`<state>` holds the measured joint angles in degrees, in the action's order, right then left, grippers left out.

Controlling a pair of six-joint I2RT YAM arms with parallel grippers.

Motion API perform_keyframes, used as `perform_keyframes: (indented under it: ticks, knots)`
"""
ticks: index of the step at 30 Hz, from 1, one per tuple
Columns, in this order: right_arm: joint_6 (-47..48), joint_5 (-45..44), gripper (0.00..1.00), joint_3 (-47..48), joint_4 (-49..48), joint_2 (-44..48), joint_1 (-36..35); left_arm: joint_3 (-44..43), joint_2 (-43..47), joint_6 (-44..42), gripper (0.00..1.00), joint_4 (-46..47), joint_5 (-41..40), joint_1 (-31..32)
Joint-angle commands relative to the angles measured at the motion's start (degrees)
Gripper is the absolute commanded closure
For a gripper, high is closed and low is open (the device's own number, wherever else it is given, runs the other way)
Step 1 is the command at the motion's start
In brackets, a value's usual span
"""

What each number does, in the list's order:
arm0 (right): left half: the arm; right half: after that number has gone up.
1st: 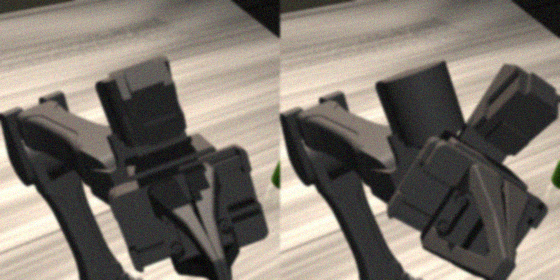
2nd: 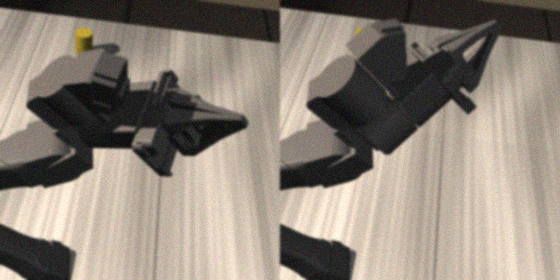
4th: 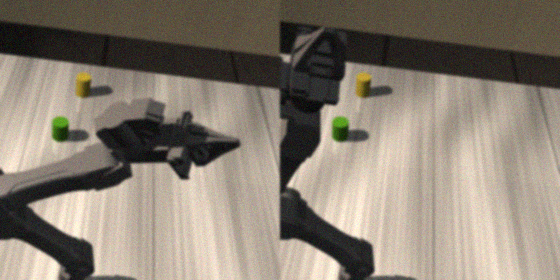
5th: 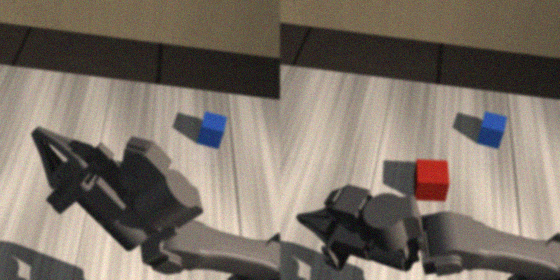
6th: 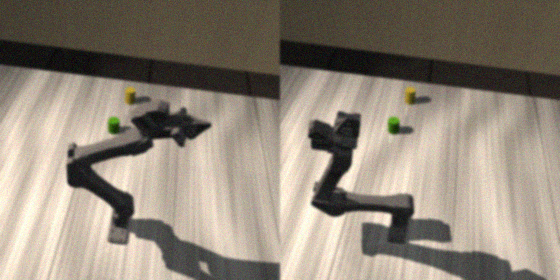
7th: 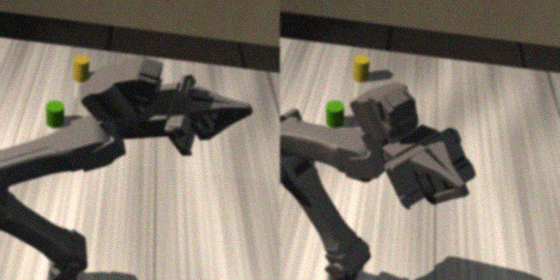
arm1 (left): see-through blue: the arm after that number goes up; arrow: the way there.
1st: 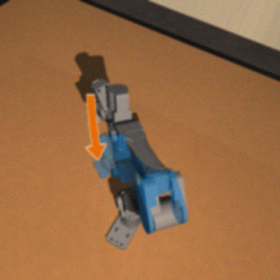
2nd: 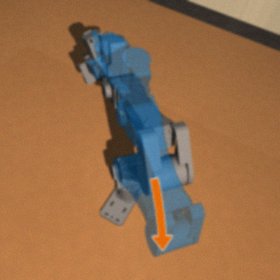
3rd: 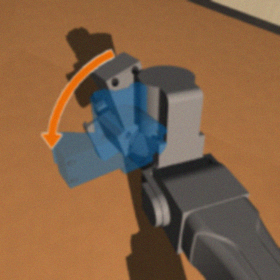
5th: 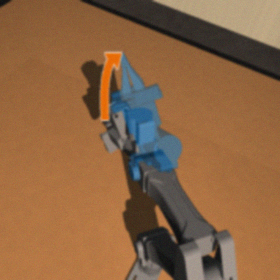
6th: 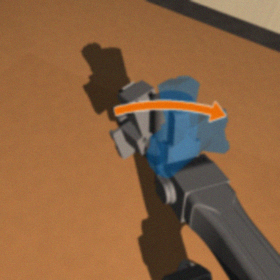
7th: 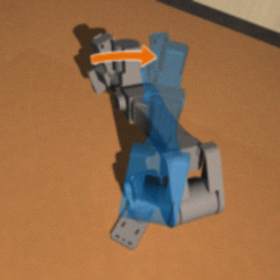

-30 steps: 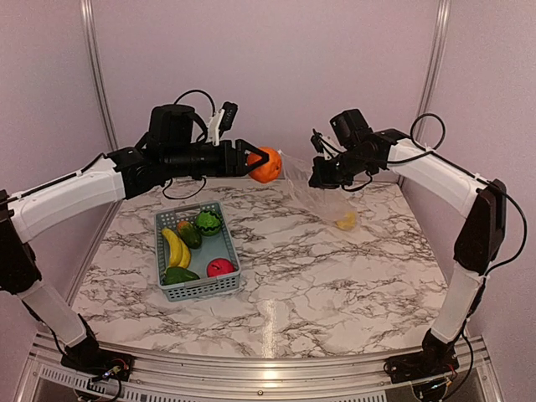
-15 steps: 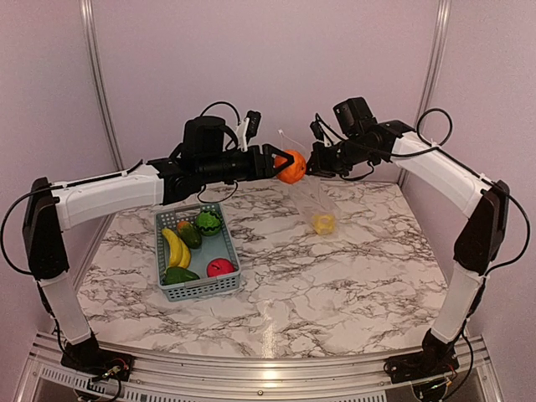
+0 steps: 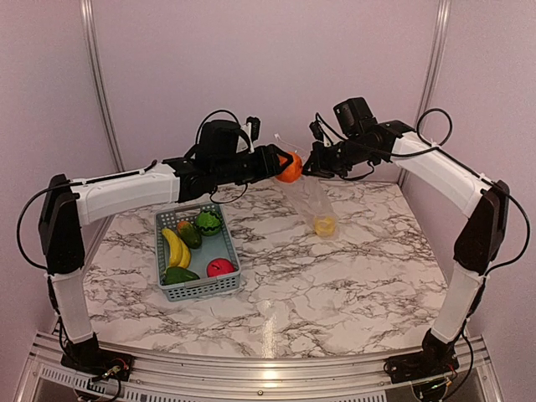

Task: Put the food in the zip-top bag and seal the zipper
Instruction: Place the fake fruit in the zipper food storage bag.

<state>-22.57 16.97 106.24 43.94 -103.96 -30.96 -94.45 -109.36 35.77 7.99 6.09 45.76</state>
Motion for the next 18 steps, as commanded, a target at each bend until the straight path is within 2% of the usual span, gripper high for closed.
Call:
perform_keyframes:
  ticks: [1, 6, 11, 12, 13, 14, 18]
  knots:
    - [-0.4, 0.2, 1.00, 3.0, -0.4, -0.1, -0.6, -2.9, -2.0, 2.8, 0.68, -7.8, -8.1, -0.2]
    - [-0.3, 0.4, 1.00, 4.7, 0.7, -0.8, -0.5, -3.2, -2.2, 3.4, 0.68, -12.2, -10.3, -0.4]
    - [-1.2, 2.2, 1.00, 4.1, -0.3, -1.3, -0.6, -7.7, -4.6, 3.7, 0.40, -13.4, -8.6, -0.5]
    - [-1.2, 2.2, 1.00, 4.3, -0.3, -1.5, -0.6, -8.1, -4.7, 4.0, 0.27, -13.1, -8.4, -0.5]
    - [-1.2, 2.1, 1.00, 4.7, -0.2, -1.6, -0.6, -8.3, -4.6, 3.8, 0.04, -12.8, -8.2, -0.5]
    - [-1.1, 2.2, 1.00, 5.4, 0.0, -1.8, -0.5, -8.5, -4.3, 3.4, 0.01, -12.8, -8.1, -0.5]
    - [-1.7, 2.8, 1.00, 5.8, 0.1, -2.2, 0.5, -8.3, -0.8, -0.1, 0.01, -13.2, -8.0, -0.5]
